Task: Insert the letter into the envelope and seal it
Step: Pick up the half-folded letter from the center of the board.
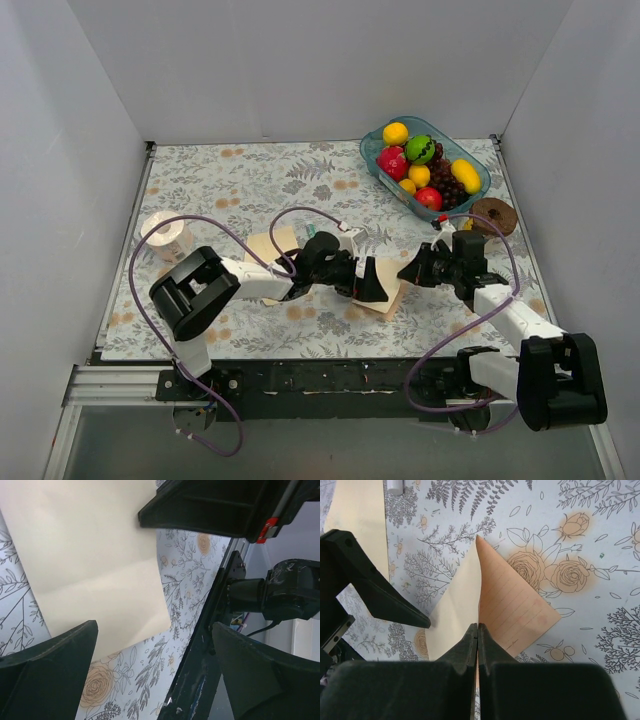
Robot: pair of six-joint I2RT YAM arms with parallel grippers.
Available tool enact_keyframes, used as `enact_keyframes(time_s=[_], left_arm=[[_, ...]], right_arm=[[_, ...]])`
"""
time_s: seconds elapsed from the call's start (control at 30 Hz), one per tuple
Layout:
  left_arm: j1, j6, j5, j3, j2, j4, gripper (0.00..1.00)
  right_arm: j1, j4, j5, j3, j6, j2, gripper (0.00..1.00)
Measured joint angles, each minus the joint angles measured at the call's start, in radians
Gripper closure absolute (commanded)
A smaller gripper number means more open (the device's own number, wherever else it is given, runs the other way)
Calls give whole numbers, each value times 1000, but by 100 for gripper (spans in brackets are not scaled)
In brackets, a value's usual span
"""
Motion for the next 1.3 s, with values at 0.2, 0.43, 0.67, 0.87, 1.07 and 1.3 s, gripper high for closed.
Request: enact_keyframes(time_s=[0.2, 0.43, 0.67, 0.87, 1.07, 1.3], left_arm=[[23, -15, 6, -85, -15, 38, 2], [99, -18, 12, -126, -85, 46, 2], [161, -18, 26, -135, -124, 84, 2], [161, -47, 55, -190, -113, 152, 2], [161, -108, 93, -244, -66, 272, 2], [162, -178, 127, -259, -19, 418, 2]], right_arm=[[-14, -8, -24, 0, -4, -71, 99], [-17, -19, -85, 0, -26, -129, 99], [-18, -22, -148, 0, -28, -167, 99], [-23, 10, -218, -11, -10, -196, 99], [-30, 63, -289, -15, 28, -204, 99], [-31, 115, -375, -16, 61, -204, 99]])
